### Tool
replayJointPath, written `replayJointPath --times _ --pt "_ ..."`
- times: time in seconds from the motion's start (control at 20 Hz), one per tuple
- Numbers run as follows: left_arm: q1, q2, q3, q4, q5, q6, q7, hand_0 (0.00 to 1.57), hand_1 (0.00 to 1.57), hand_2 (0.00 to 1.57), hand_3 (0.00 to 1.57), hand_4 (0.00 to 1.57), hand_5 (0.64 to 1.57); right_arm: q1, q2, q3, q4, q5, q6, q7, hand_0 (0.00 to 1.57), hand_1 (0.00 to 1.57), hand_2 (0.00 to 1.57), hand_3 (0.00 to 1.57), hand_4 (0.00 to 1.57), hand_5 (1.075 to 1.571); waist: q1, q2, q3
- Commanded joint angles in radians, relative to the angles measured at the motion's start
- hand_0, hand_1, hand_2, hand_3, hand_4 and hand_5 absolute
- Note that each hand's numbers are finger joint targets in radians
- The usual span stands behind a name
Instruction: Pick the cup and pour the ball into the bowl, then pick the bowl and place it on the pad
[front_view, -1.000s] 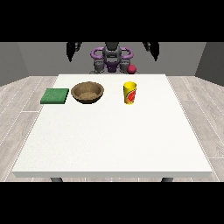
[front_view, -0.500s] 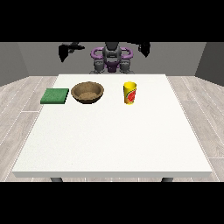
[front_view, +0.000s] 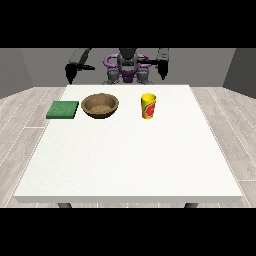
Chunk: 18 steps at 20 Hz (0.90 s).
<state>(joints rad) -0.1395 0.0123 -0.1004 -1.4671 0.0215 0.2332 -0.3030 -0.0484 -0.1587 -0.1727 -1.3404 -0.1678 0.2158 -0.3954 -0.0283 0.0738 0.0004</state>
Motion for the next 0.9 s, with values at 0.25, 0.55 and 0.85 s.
replayJointPath --times 0.25,0.55,0.85 --pt "-0.199 0.038 0.148 0.25 0.038 -0.04 -0.195 0.0 0.0 0.0 0.0 0.0 1.448 -0.15 -0.034 -0.046 0.138 -0.012 0.045 -0.146 0.0 0.0 0.0 0.0 0.0 1.552 -0.032 0.169 -0.0007" --pt "-0.331 0.062 0.22 0.39 0.033 0.002 -0.212 0.0 0.0 0.0 0.0 0.0 1.428 -0.189 -0.05 -0.048 0.269 0.015 0.08 -0.255 0.0 0.0 0.0 0.0 0.0 1.547 -0.055 0.211 -0.0004" --pt "-0.375 0.108 0.309 0.544 0.081 -0.052 -0.402 0.0 0.0 0.0 0.0 0.0 1.41 -0.207 -0.053 -0.032 0.252 0.015 0.118 -0.304 0.0 0.0 0.0 0.0 0.0 1.547 -0.094 0.316 -0.0012"
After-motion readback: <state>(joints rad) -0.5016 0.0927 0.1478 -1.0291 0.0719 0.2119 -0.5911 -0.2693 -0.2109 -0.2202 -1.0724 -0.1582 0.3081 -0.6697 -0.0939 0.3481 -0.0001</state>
